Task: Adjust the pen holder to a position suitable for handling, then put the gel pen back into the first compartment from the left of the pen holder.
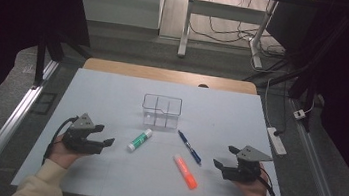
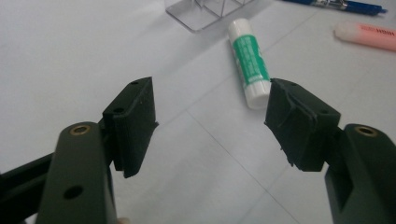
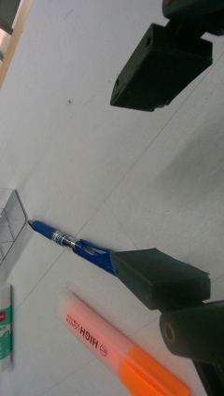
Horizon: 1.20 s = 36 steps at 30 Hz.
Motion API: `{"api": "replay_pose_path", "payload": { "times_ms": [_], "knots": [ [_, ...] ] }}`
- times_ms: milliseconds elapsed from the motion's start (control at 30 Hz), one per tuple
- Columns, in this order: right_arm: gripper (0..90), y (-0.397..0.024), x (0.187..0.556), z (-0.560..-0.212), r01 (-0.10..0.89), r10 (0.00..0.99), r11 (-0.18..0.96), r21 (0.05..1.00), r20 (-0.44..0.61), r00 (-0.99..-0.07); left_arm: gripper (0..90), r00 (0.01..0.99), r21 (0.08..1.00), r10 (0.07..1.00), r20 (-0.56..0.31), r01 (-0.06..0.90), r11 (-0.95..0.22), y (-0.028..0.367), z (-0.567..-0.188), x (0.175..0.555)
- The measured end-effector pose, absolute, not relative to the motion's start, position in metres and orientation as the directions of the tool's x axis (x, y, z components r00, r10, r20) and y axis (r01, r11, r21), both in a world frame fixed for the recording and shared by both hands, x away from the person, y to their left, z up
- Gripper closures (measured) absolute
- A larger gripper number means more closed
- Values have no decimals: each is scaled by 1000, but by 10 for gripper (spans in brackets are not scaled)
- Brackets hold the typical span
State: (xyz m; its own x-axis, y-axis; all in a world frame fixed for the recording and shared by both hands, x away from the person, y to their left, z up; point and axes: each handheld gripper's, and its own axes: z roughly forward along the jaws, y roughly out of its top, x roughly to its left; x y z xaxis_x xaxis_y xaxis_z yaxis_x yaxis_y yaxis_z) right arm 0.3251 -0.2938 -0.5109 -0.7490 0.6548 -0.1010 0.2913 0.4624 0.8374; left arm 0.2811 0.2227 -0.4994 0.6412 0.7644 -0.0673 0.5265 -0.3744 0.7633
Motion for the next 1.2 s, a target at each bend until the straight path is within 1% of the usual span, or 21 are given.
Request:
{"api": "replay_pose_path", "payload": {
  "times_ms": [333,700,900,1200],
  "knots": [
    [227,-292,323,-509,290,654,475,831,-113,-748,305,646,762,761,-63,523,-381,220,-503,279],
    [234,-290,325,-509,316,665,464,828,-89,-742,298,645,765,762,-55,518,-383,220,-502,278],
    [250,-284,325,-506,319,683,453,832,-93,-725,298,651,760,757,-56,520,-391,219,-503,279],
    [266,-272,332,-498,348,692,443,826,-69,-719,298,656,759,752,-63,521,-390,219,-503,280]
  ]
}}
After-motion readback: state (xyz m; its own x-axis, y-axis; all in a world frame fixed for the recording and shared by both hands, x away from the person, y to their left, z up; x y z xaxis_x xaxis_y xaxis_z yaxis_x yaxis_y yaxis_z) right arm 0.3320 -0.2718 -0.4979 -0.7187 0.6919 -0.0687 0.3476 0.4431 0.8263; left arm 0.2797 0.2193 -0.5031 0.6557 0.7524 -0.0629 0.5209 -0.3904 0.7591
